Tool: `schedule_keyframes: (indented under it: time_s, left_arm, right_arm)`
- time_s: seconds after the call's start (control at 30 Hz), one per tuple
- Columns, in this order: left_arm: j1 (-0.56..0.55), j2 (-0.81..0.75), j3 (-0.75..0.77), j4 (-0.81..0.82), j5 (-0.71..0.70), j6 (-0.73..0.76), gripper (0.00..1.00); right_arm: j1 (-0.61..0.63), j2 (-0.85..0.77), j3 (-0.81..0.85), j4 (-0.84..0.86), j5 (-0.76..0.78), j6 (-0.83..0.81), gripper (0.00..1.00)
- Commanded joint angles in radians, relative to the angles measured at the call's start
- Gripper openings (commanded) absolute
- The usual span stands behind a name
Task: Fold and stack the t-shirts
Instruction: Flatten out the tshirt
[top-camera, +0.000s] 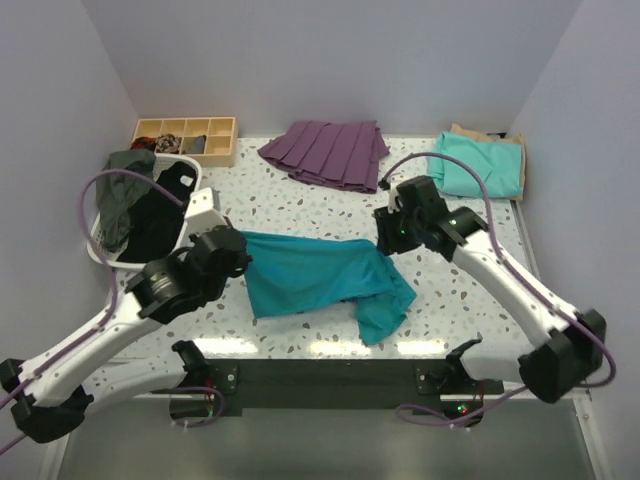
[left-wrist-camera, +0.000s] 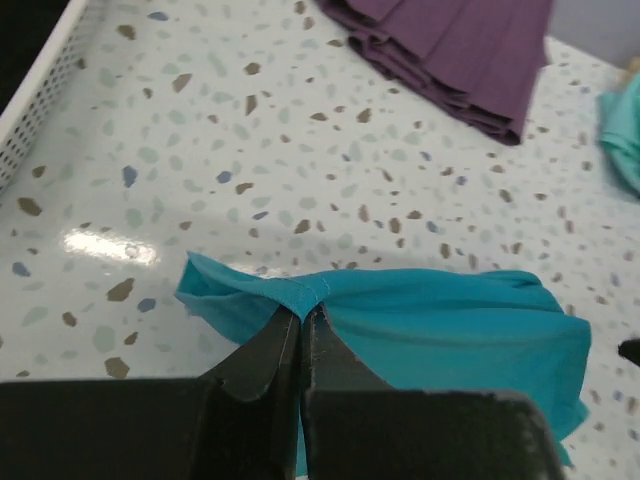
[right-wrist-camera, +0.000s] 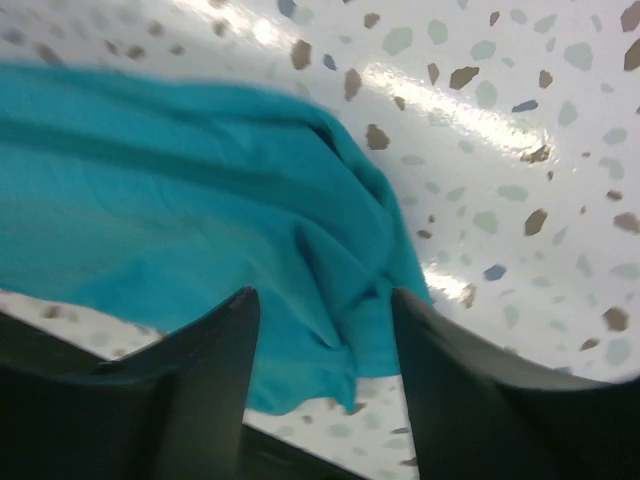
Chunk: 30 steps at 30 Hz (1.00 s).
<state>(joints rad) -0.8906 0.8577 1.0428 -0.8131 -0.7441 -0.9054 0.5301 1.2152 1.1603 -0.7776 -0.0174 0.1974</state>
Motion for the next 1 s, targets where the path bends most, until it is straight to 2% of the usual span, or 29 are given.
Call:
schedule_keyframes:
  time_s: [0.0,0.03,0.1,0.17,0.27,0.37,0.6,0.97]
  left_arm:
    - [0.031,0.118,-0.038,-0.097,-0.161,-0.138,0.0]
    - [0.044,0.135,-0.043,-0.087,-0.158,-0.148,0.0]
    - [0.084,0.133,-0.053,-0.06,-0.15,-0.136,0.0]
    - [0.152,0.121,-0.061,-0.003,-0.135,-0.075,0.0]
    - [0.222,0.116,-0.067,0.08,-0.087,0.02,0.0]
    - [0.223,0.15,-0.056,0.103,-0.078,0.053,0.0]
    - [0.223,0.214,-0.076,0.153,-0.015,0.069,0.0]
    - [0.225,0.221,-0.098,0.183,0.003,0.088,0.0]
  right_arm:
    - [-0.01,0.196,0.041,0.063,0.055,-0.03,0.68]
    - [-0.012,0.21,0.048,0.067,0.119,-0.03,0.68]
    - [-0.01,0.208,0.056,0.066,0.196,-0.033,0.77]
    - [-0.013,0.166,0.042,0.06,0.229,-0.045,0.79]
    - [-0.012,0.113,0.0,0.043,0.124,-0.052,0.77]
    - [-0.013,0.041,-0.077,0.026,-0.007,-0.013,0.72]
    - [-0.013,-0.103,-0.281,0.112,-0.101,0.077,0.69]
    - [-0.012,-0.089,-0.427,0.308,-0.179,0.08,0.66]
